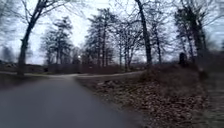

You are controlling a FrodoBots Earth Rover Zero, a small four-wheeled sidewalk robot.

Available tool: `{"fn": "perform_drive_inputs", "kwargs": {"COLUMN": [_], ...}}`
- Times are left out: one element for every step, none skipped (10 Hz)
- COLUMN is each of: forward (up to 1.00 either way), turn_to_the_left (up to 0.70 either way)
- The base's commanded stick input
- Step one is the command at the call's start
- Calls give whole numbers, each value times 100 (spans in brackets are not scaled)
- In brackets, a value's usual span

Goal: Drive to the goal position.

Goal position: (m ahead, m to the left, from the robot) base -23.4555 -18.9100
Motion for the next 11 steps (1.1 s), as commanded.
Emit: {"fn": "perform_drive_inputs", "kwargs": {"forward": [0, 0, 0, 0, 0, 0, 0, 0, 0, 0, 0], "turn_to_the_left": [-100, -100, -100, -100, -100, -100, -100, -100, -100, -100, -100]}}
